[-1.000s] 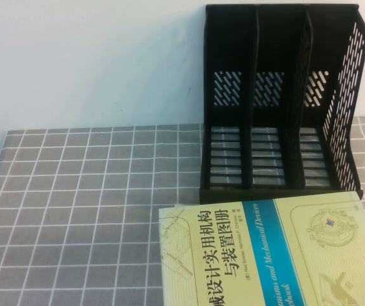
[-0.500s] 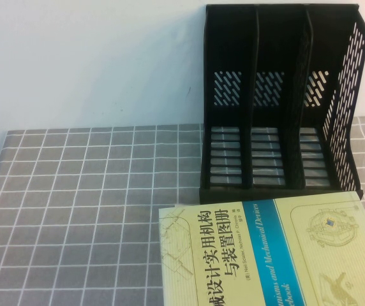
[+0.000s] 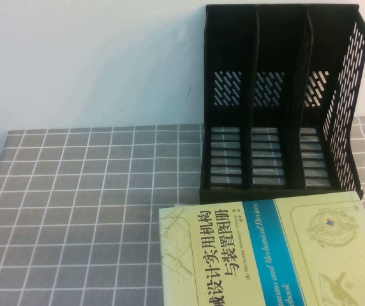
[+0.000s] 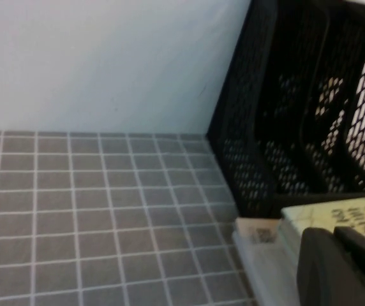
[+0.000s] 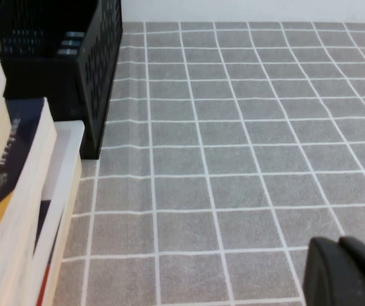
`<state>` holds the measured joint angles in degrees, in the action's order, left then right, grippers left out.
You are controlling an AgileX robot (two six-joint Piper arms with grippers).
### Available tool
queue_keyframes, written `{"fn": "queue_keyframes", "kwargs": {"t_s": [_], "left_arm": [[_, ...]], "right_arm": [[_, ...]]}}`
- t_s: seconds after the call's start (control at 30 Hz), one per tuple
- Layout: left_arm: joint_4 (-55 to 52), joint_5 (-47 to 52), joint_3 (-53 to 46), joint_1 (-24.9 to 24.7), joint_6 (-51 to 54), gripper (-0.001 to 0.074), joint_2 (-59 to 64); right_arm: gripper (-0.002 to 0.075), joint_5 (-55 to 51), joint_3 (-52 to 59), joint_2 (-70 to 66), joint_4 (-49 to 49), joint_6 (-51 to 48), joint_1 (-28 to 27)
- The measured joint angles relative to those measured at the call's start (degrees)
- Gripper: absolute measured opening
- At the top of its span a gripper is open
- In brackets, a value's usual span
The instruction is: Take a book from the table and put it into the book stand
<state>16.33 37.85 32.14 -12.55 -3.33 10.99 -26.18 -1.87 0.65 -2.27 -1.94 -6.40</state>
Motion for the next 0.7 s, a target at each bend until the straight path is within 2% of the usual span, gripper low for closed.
{"fn": "queue_keyframes", "kwargs": {"t_s": [0.27, 0.4, 0.53, 0.7], "left_arm": [[4.9, -3.8, 0.0, 0.0, 1.5, -0.0003, 1.3], [6.8, -4.7, 0.0, 0.0, 7.9, -0.0003, 5.7], [13.4, -4.7, 0.4, 0.0, 14.5, -0.0003, 11.8], [19.4, -1.0, 5.4, 0.0, 25.1, -0.0003, 19.8]], "right_arm": [[-0.0003, 0.0, 0.0, 0.0, 0.0, 0.0, 0.0], [-0.0003, 0.0, 0.0, 0.0, 0.0, 0.0, 0.0], [-0.0003, 0.4, 0.0, 0.0, -1.8, 0.0, 0.0], [-0.0003, 4.4, 0.1, 0.0, -4.8, 0.8, 0.0]]}}
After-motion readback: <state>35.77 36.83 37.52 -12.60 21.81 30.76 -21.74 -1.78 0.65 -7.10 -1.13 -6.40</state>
